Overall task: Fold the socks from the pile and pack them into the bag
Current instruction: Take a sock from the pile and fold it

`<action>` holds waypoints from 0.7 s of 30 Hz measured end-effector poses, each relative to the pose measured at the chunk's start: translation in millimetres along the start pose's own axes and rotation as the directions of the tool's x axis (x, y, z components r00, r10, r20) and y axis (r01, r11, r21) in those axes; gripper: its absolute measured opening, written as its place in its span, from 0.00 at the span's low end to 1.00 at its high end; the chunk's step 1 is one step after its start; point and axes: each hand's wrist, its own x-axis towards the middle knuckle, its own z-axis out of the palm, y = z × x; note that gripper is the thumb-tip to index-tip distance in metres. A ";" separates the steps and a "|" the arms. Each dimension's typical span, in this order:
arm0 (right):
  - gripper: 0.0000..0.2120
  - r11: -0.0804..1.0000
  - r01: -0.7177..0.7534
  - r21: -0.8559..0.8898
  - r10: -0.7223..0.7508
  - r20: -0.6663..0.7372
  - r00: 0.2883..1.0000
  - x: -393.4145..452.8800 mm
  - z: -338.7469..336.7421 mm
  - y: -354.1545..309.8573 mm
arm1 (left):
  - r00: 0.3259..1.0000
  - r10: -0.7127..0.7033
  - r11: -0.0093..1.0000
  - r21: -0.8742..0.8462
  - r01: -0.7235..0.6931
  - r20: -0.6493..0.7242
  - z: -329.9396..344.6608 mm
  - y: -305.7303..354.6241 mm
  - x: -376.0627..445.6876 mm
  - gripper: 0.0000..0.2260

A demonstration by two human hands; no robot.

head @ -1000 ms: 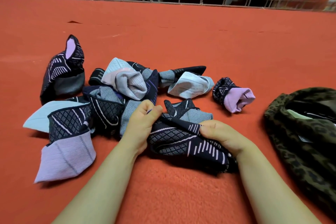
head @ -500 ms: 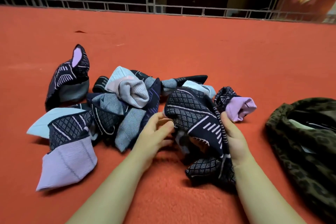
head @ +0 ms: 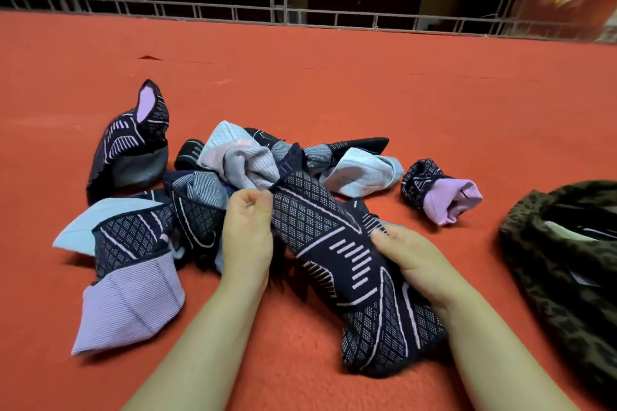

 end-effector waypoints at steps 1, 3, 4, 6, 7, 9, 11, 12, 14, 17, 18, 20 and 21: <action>0.11 0.999 0.009 0.054 -0.008 -0.006 1.000 -2.3 -0.1 -1.7 | 0.999 -0.036 0.999 -0.026 0.036 -0.026 -1.2 -1.4 2.4 0.07; 0.16 0.991 0.037 0.128 -0.040 0.023 0.999 -4.5 -2.9 -1.4 | 0.984 -0.176 0.968 -0.183 0.171 -0.013 0.3 -0.4 3.7 0.11; 0.21 0.988 0.046 0.150 -0.053 0.039 0.998 -4.9 -2.5 -1.7 | 0.970 -0.241 0.934 -0.266 0.237 0.021 1.7 2.3 2.9 0.12; 0.27 0.979 0.076 0.188 -0.082 0.023 0.996 -4.4 1.0 -1.4 | 0.947 -0.309 0.878 -0.356 0.321 0.090 4.2 7.1 0.8 0.15; 0.27 0.973 0.108 0.204 -0.109 -0.008 0.994 -3.5 2.6 -1.1 | 0.939 -0.322 0.861 -0.375 0.343 0.120 4.8 7.6 -0.1 0.17; 0.26 0.947 0.191 0.259 -0.167 -0.110 0.980 -1.3 4.7 -2.2 | 0.903 -0.372 0.819 -0.381 0.428 0.214 6.1 9.5 -5.3 0.20; 0.26 0.905 0.261 0.336 -0.209 -0.183 0.961 0.9 4.6 -3.7 | 0.826 -0.454 0.775 -0.309 0.551 0.335 7.4 6.9 -13.0 0.25; 0.27 0.882 0.278 0.381 -0.215 -0.200 0.956 1.7 5.5 -4.6 | 0.786 -0.475 0.772 -0.242 0.588 0.396 8.2 6.2 -17.6 0.28; 0.28 0.856 0.283 0.433 -0.205 -0.219 0.954 1.9 9.1 -6.4 | 0.734 -0.472 0.810 -0.088 0.579 0.487 9.6 4.1 -25.6 0.28; 0.17 0.888 0.299 0.350 -0.202 -0.288 0.936 2.2 13.9 -9.3 | 0.747 -0.421 0.893 0.091 0.441 0.514 9.0 2.7 -28.8 0.23; 0.15 0.897 0.310 0.315 -0.214 -0.305 0.928 1.7 16.1 -11.2 | 0.734 -0.426 0.894 0.122 0.431 0.528 9.0 3.7 -30.5 0.24; 0.12 0.902 0.335 0.272 -0.250 -0.302 0.920 -0.4 21.3 -14.5 | 0.661 -0.474 0.867 0.177 0.467 0.581 8.4 1.6 -33.1 0.29; 0.12 0.906 0.342 0.251 -0.264 -0.298 0.917 -1.8 23.8 -15.5 | 0.617 -0.502 0.847 0.204 0.490 0.606 7.8 2.3 -35.2 0.29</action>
